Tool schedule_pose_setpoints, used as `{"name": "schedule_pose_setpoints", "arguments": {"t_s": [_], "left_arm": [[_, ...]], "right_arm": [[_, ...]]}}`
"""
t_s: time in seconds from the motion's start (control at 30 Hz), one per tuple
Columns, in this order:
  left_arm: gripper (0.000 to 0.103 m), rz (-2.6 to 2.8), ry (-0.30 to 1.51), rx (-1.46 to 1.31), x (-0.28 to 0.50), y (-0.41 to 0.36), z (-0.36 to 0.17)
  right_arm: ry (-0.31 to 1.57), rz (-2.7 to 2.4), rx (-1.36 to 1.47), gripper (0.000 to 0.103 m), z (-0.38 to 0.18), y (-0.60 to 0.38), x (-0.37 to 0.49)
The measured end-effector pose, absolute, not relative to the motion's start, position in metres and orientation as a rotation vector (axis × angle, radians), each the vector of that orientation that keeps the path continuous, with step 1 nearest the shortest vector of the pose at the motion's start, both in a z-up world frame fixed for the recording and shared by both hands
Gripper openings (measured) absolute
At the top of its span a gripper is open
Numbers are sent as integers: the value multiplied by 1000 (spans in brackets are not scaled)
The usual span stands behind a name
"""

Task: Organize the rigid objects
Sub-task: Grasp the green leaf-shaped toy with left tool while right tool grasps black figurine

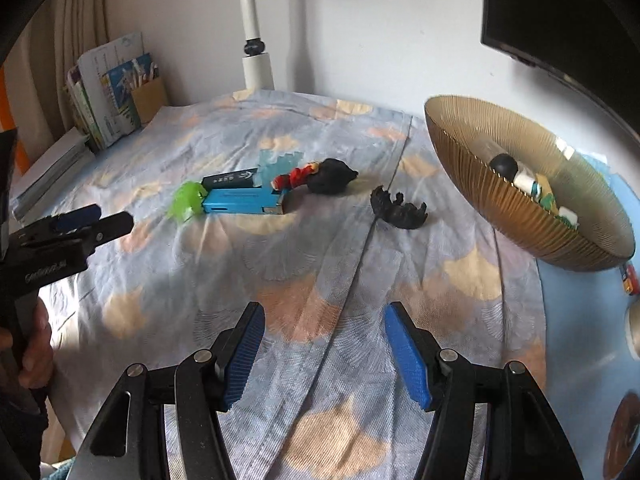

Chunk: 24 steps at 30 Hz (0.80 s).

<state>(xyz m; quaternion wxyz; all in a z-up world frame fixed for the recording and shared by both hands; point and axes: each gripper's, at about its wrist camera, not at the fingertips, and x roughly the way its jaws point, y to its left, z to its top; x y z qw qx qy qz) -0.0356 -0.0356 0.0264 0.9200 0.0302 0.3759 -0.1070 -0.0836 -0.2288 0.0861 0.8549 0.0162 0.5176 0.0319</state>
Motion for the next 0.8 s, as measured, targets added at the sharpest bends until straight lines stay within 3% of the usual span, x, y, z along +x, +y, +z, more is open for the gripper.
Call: {"name": "schedule_pose_setpoints", "arguments": {"t_s": [0.3, 0.8], "left_arm": [[78, -204, 767, 93, -40, -41, 24], [78, -338, 828, -32, -19, -18, 46]], "right_arm": [[1119, 66, 170, 62, 80, -249, -84], [1142, 53, 105, 63, 103, -248, -82]]}}
